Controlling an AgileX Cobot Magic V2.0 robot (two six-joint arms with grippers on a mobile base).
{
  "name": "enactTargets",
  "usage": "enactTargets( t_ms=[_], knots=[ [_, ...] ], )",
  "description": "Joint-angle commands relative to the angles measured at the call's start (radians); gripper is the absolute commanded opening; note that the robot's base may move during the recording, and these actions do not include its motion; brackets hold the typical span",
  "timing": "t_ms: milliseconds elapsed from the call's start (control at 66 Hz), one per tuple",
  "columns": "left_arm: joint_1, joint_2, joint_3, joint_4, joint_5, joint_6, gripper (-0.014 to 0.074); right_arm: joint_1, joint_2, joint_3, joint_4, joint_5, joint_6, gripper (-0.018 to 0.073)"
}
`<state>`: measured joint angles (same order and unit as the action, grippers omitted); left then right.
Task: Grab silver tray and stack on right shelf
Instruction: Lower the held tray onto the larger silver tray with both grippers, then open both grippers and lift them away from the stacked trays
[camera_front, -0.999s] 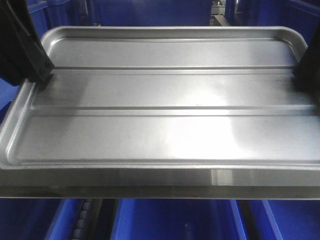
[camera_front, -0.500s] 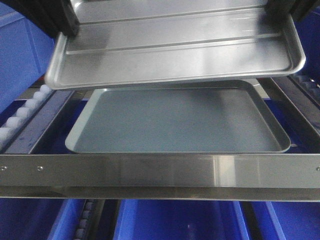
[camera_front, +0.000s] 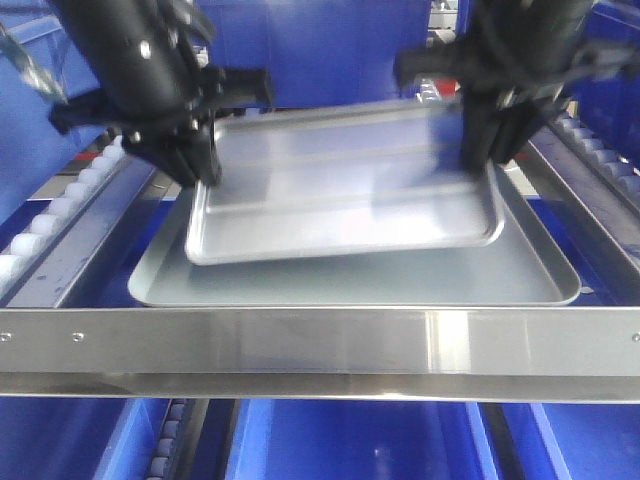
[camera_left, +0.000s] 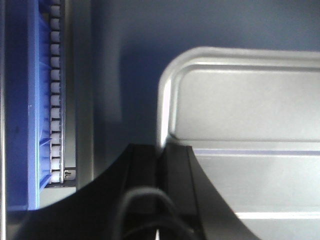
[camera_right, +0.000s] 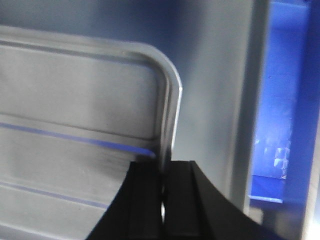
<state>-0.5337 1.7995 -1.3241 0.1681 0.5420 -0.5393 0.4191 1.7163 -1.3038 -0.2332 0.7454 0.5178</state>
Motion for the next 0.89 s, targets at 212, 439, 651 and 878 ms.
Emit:
enactTargets(
  t_ms=[212, 439, 651, 878],
  knots=[
    [0.031, 0.016, -0.094, 0.051, -0.037, 0.001, -0.0092, -0.056, 0.047, -0.035, -0.07, -0.047, -0.018, 0.0059],
    [0.031, 0.02, -0.096, 0.051, -0.031, 0.021, -0.009, -0.061, 0.047, -0.079, -0.071, -0.007, -0.018, 0.0111],
    [0.031, 0.02, -0.096, 0.04, -0.019, 0.021, 0.0194, -0.061, 0.047, -0.141, -0.071, 0.053, -0.018, 0.0463],
    [0.031, 0.02, -0.108, 0.044, 0.011, 0.021, 0.0465, -0.061, 0.046, -0.145, -0.071, 0.068, -0.018, 0.0561]
  ],
)
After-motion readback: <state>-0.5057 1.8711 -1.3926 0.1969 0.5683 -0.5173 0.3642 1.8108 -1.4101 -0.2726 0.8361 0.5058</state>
